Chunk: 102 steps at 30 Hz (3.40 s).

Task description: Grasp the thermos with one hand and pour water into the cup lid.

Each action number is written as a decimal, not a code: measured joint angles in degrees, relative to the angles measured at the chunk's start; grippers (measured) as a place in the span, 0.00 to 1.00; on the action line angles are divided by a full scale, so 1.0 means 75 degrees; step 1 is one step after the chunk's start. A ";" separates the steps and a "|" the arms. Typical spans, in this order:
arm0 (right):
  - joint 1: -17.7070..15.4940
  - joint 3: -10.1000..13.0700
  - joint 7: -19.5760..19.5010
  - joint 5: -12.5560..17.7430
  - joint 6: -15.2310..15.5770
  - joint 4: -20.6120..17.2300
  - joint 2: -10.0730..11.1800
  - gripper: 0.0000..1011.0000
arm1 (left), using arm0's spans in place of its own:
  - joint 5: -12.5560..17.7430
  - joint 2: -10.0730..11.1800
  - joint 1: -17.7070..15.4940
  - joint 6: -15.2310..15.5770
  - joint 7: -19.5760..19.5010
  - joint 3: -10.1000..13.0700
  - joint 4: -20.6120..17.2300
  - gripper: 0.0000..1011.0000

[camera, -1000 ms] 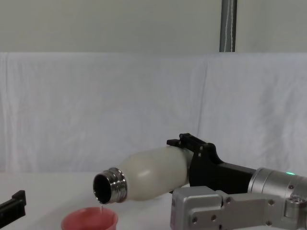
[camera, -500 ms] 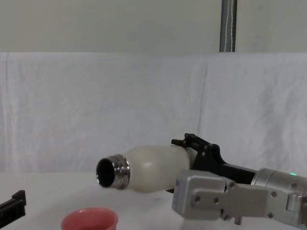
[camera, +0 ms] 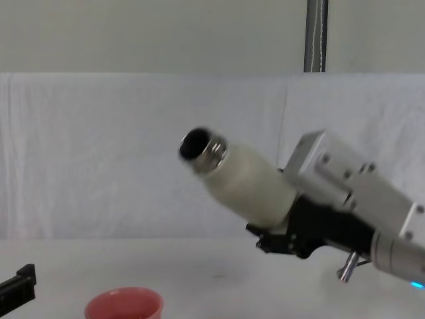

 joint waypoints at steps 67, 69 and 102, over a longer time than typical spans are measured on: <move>-0.2005 0.3296 0.0697 0.5391 0.2549 -0.1433 -0.0809 0.94 | 0.0000 0.0000 0.0000 0.0000 0.0000 0.0000 0.0000 0.99; -0.1915 0.3261 0.0713 0.5385 0.2503 -0.1303 -0.0832 0.94 | 0.0000 0.0000 0.0000 0.0000 0.0000 0.0000 0.0000 0.99; -0.0791 0.2622 0.1111 0.5360 0.2043 0.0460 -0.1200 0.94 | 0.0000 0.0000 0.0000 0.0000 0.0000 0.0000 0.0000 0.99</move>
